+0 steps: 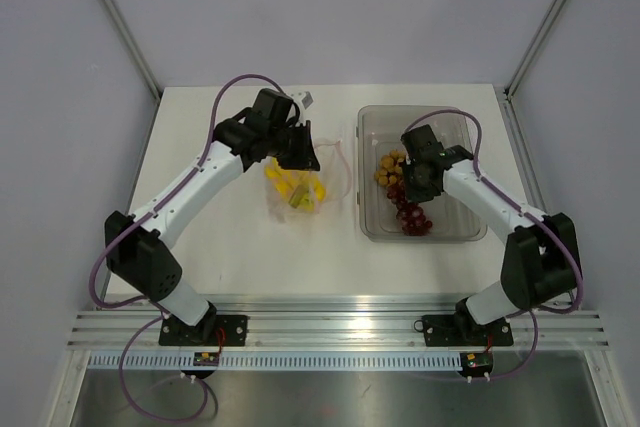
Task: Place the food in the zip-top bag and seal the zipper
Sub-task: Pick up the fake fruit from the bin.
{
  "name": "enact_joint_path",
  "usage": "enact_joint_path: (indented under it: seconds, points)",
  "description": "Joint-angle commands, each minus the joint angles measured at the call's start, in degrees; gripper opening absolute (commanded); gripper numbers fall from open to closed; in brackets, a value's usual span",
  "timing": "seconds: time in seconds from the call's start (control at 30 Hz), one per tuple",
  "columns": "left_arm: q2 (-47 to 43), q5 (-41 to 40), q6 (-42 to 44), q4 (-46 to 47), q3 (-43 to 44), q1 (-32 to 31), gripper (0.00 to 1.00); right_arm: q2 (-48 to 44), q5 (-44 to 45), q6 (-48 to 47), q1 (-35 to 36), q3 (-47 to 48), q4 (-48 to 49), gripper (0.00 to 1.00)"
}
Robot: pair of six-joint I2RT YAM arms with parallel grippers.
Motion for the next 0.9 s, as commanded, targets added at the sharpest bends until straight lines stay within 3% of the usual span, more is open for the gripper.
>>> enact_joint_path:
  seconds: [0.0, 0.37, 0.87]
  points:
    - [0.62, 1.48, -0.83, 3.03, 2.45, -0.66, 0.0, -5.9, -0.74, 0.13, 0.48, 3.49, -1.73, 0.06]
    - [2.02, 2.18, -2.15, 4.26, 4.12, -0.84, 0.0, -13.73, -3.81, 3.46, 0.57, 17.45, -3.32, 0.06]
    - [4.84, 4.12, -4.7, 4.7, 8.87, -1.45, 0.0, -10.23, -16.47, 17.17, 0.92, 26.52, 17.59, 0.06]
